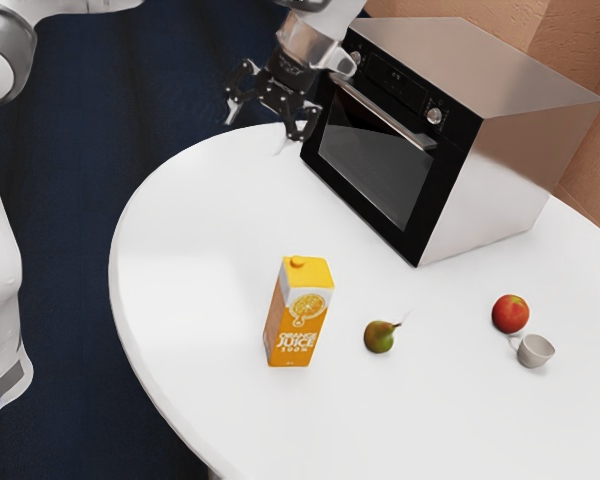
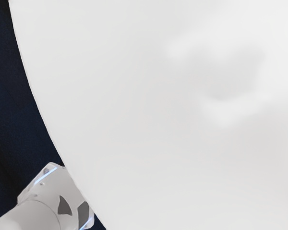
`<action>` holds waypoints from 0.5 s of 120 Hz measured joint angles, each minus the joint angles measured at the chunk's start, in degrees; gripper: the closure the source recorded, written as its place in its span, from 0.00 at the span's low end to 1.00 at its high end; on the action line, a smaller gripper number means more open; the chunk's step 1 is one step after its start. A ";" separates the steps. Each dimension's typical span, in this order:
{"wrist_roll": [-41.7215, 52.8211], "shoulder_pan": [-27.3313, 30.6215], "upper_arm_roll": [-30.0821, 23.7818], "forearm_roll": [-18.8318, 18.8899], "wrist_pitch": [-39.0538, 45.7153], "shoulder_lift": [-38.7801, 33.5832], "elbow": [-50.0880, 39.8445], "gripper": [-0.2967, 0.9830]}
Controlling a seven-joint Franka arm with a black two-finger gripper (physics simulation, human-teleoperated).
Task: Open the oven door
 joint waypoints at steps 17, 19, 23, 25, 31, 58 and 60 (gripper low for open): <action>-17.25 2.29 0.03 -0.29 11.52 2.43 1.51 0.23; -19.02 2.32 0.31 -0.18 12.41 2.33 1.54 0.23; -22.41 2.61 1.06 0.35 13.99 2.18 1.62 0.23; -24.04 2.57 1.77 0.54 14.68 2.08 1.64 0.23; -28.67 3.16 3.43 0.94 16.46 1.95 1.68 0.23; -46.35 4.18 10.33 3.20 30.07 4.78 1.05 0.23; -47.38 4.24 10.48 3.50 31.74 5.15 1.00 0.23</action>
